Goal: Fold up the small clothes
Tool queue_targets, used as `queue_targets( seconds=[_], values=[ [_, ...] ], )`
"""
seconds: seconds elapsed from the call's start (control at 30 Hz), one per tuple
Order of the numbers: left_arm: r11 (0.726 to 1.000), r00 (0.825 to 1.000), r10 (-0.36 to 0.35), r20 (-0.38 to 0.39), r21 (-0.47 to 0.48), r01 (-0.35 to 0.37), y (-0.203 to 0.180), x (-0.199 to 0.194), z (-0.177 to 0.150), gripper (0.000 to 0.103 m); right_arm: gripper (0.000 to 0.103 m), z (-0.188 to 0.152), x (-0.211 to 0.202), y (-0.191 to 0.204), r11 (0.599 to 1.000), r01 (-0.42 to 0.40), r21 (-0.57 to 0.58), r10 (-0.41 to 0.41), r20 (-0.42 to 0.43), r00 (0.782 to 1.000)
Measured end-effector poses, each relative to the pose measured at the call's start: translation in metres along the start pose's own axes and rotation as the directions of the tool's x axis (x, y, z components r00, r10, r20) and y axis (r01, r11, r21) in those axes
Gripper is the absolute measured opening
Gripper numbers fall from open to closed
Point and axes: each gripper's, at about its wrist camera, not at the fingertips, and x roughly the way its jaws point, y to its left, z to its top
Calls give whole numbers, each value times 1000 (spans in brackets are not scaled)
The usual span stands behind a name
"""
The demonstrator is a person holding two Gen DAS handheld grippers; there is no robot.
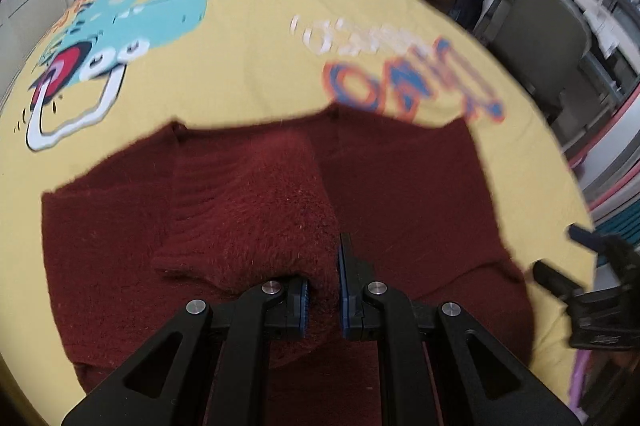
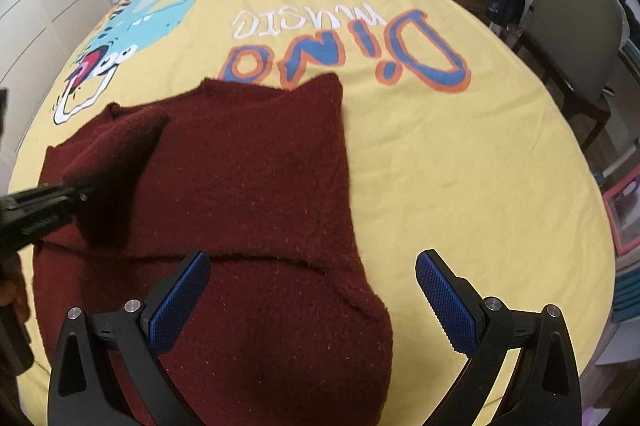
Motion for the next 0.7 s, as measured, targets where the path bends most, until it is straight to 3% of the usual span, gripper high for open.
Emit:
queue_targets(
  seconds=[0.23,0.4,0.47,0.5,0.53,0.67,0.7],
  values=[
    [999,996,18,-85,-37,-21,13,37,-24,13,102,-8,9,2,1000,-10,0,10,-27,1000],
    [998,993,25,-117,-57,-31,14,36,-20,32,102,-8,6,3,1000,-13,2,13,-20,1000],
    [998,992,15,-128,-65,-23,15,32,-19,55,102,-8,4,3,1000,-15,4,15,-18,1000],
    [997,992,14,-129,-71,-23,16,30,-19,73,102,-8,4,4,1000,-16,5,16,-17,1000],
    [997,992,13,-127,-71,-22,18,24,-20,83,102,-8,4,4,1000,-18,5,18,-17,1000],
    [997,993,5,-117,-79,-15,34,6,-28,86,102,-10,4,10,1000,-20,-7,20,-22,1000],
    [997,993,-2,-117,-80,-7,39,2,-30,91,102,-11,4,13,1000,-22,-12,21,-23,999]
  ],
)
